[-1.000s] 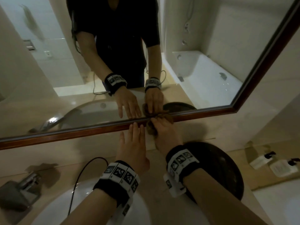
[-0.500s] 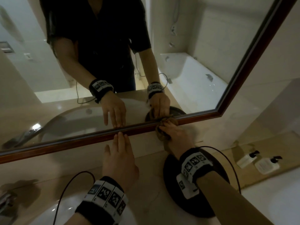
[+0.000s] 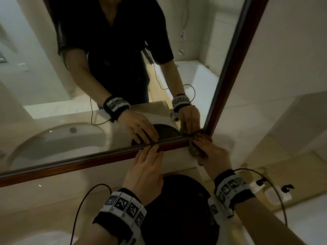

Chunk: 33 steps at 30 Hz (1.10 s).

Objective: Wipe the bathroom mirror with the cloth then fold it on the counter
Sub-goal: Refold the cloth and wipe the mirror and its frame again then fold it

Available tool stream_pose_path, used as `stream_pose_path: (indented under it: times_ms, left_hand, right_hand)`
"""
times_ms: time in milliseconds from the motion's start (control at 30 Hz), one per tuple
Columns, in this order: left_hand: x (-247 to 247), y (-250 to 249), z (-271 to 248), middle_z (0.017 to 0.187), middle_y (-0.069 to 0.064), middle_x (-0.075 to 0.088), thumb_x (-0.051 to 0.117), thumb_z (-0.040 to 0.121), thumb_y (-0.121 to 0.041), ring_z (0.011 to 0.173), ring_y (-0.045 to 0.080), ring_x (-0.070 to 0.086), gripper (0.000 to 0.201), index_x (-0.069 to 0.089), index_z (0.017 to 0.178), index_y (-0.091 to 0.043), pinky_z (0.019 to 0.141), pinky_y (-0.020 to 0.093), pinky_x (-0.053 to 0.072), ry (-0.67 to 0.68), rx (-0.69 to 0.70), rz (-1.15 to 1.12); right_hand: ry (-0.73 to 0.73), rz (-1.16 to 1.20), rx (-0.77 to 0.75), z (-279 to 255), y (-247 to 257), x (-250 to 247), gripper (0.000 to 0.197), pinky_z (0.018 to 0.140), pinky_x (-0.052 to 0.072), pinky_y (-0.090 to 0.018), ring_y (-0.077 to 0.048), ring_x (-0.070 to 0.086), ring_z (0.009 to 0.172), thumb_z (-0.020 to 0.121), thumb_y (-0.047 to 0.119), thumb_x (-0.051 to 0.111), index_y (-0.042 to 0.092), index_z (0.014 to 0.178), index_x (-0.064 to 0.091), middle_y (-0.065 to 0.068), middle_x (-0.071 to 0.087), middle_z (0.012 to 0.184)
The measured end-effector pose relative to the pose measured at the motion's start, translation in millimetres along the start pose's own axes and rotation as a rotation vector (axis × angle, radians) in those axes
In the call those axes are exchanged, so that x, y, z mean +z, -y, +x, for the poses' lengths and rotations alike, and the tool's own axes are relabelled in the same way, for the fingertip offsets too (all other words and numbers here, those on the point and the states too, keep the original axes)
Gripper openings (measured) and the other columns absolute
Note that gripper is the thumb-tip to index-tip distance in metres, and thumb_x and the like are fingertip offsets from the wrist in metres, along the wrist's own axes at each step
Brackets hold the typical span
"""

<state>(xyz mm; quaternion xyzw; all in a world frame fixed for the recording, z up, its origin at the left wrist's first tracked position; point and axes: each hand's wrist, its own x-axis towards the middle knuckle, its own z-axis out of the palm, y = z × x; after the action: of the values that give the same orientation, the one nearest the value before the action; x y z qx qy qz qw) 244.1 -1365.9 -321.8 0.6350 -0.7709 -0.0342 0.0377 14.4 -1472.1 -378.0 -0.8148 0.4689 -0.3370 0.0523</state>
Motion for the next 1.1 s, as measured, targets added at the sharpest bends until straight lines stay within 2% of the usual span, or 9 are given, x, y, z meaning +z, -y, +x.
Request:
stream_pose_path:
  times_ms: [67, 133, 233, 333, 433, 533, 867, 1000, 1100]
  left_hand:
    - [2, -12, 9, 0.147, 0.007, 0.04, 0.061, 0.074, -0.034, 0.133, 0.031, 0.039, 0.067, 0.049, 0.137, -0.013, 0.111, 0.044, 0.035, -0.019, -0.025, 0.007]
    - [3, -17, 14, 0.139, 0.006, 0.047, 0.065, 0.066, -0.038, 0.123, 0.029, 0.045, 0.066, 0.058, 0.127, -0.014, 0.102, 0.043, 0.044, -0.046, -0.061, 0.029]
    - [0, -19, 19, 0.122, 0.004, 0.056, 0.069, 0.049, -0.047, 0.101, 0.026, 0.05, 0.062, 0.069, 0.105, -0.02, 0.08, 0.038, 0.051, -0.051, -0.098, 0.083]
    - [-5, -21, 22, 0.116, 0.002, 0.057, 0.065, 0.042, -0.053, 0.094, 0.025, 0.053, 0.062, 0.071, 0.096, -0.025, 0.072, 0.037, 0.052, 0.009, -0.127, 0.099]
    - [-10, -24, 21, 0.129, 0.004, 0.05, 0.061, 0.047, -0.053, 0.108, 0.027, 0.042, 0.067, 0.066, 0.109, -0.028, 0.086, 0.04, 0.048, 0.087, -0.146, 0.088]
    - [-11, -23, 19, 0.152, 0.003, 0.016, 0.053, 0.069, -0.047, 0.132, 0.027, 0.019, 0.07, 0.043, 0.137, -0.029, 0.111, 0.04, 0.024, 0.128, -0.096, 0.077]
    - [-15, -19, 19, 0.152, 0.0, 0.011, 0.051, 0.072, -0.043, 0.136, 0.025, 0.015, 0.066, 0.04, 0.135, -0.029, 0.113, 0.037, 0.017, 0.114, -0.083, 0.05]
    - [-13, -19, 20, 0.151, 0.0, 0.013, 0.052, 0.071, -0.044, 0.134, 0.026, 0.016, 0.066, 0.041, 0.135, -0.028, 0.111, 0.038, 0.02, 0.094, -0.088, 0.042]
    - [-11, -18, 19, 0.151, 0.002, 0.014, 0.051, 0.071, -0.041, 0.135, 0.027, 0.017, 0.065, 0.042, 0.134, -0.027, 0.111, 0.039, 0.02, 0.073, -0.078, 0.052]
  right_hand:
    - [-0.094, 0.074, -0.033, -5, -1, 5, 0.037, 0.105, 0.043, -0.033, -0.023, 0.057, 0.122, 0.085, 0.012, 0.058, 0.009, 0.121, 0.065, -0.007, 0.06, 0.13]
    - [-0.207, 0.084, -0.08, -8, -3, 11, 0.035, 0.105, 0.042, -0.026, -0.019, 0.06, 0.117, 0.087, 0.022, 0.053, 0.008, 0.115, 0.069, -0.008, 0.064, 0.125]
    - [-0.239, 0.086, -0.066, -6, -6, 12, 0.031, 0.107, 0.036, -0.016, -0.016, 0.06, 0.115, 0.084, 0.012, 0.062, 0.008, 0.114, 0.07, -0.009, 0.064, 0.124]
    - [-0.254, 0.074, -0.086, -4, -5, 7, 0.032, 0.107, 0.034, -0.014, -0.019, 0.061, 0.114, 0.084, 0.011, 0.061, 0.006, 0.115, 0.069, -0.011, 0.063, 0.125]
    - [-0.295, 0.099, -0.097, 7, 5, -6, 0.035, 0.107, 0.035, -0.014, -0.023, 0.061, 0.116, 0.085, 0.011, 0.061, 0.005, 0.118, 0.067, -0.011, 0.06, 0.129]
    - [-0.358, 0.086, -0.126, 34, 25, -40, 0.039, 0.101, 0.042, -0.017, -0.023, 0.061, 0.115, 0.082, 0.009, 0.067, 0.006, 0.12, 0.066, -0.011, 0.058, 0.132]
    - [-0.811, 0.04, -0.209, 155, 100, -144, 0.033, 0.097, 0.033, -0.001, -0.016, 0.06, 0.115, 0.089, 0.01, 0.066, 0.006, 0.121, 0.065, -0.013, 0.06, 0.13]
    - [-0.716, -0.007, -0.131, 121, 85, -104, 0.04, 0.096, 0.029, 0.002, -0.018, 0.059, 0.115, 0.086, 0.006, 0.069, 0.009, 0.125, 0.062, -0.013, 0.056, 0.134]
    - [-0.523, -0.019, -0.089, 76, 61, -65, 0.041, 0.094, 0.039, -0.01, -0.023, 0.063, 0.106, 0.089, 0.009, 0.055, 0.01, 0.13, 0.058, -0.011, 0.051, 0.14]
